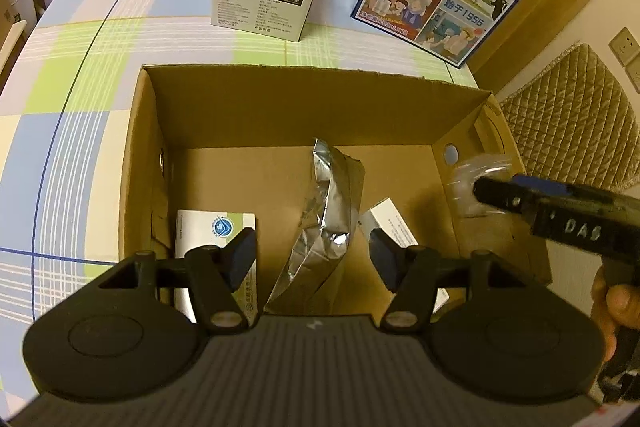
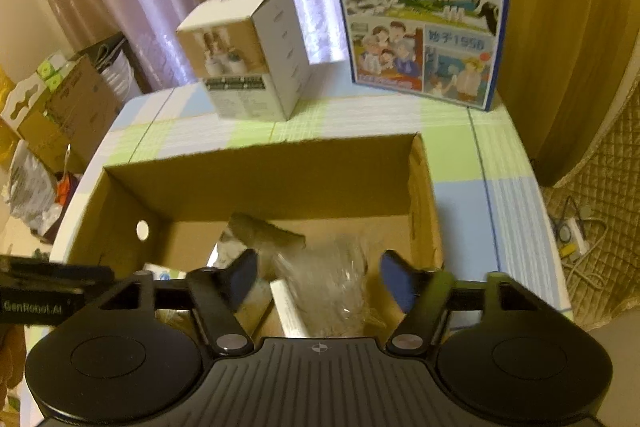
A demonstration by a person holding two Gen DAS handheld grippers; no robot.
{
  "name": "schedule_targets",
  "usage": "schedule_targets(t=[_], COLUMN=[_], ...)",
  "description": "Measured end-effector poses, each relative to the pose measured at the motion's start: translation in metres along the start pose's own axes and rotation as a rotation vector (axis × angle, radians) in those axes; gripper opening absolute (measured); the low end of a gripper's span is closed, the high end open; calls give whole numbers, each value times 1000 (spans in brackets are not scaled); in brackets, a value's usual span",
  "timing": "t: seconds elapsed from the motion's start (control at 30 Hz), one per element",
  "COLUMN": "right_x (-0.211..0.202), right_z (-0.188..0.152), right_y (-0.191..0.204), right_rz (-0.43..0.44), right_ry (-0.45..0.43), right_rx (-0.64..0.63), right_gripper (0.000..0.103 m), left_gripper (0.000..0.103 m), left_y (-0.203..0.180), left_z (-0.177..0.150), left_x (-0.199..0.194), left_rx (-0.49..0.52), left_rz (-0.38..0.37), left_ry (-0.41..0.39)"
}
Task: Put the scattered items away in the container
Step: 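Open the left tool to drop the foil bag while the right tool releases the swab pack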
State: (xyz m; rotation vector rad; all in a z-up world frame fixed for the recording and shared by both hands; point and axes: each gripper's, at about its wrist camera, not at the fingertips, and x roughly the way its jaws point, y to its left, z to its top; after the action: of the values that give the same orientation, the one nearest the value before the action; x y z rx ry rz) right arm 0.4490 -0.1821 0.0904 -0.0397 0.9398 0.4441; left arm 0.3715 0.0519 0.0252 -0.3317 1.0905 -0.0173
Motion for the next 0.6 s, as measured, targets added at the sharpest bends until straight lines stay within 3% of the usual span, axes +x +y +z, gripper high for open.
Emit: schedule_targets(t=[0.27, 0.6], right_x=[-26, -83], right_z=[-5, -36], right_y=[-4, 5], right_rz=[10, 5], right_ry=[-50, -123], right_rx=[15, -32], right_gripper=[71, 74], left_gripper=[57, 57], left_y=[6, 2], left_z=[-10, -38], left_x=[-14, -56], left_rx=[-10, 6], left_rz=[-4, -22], left_ry=[-24, -61])
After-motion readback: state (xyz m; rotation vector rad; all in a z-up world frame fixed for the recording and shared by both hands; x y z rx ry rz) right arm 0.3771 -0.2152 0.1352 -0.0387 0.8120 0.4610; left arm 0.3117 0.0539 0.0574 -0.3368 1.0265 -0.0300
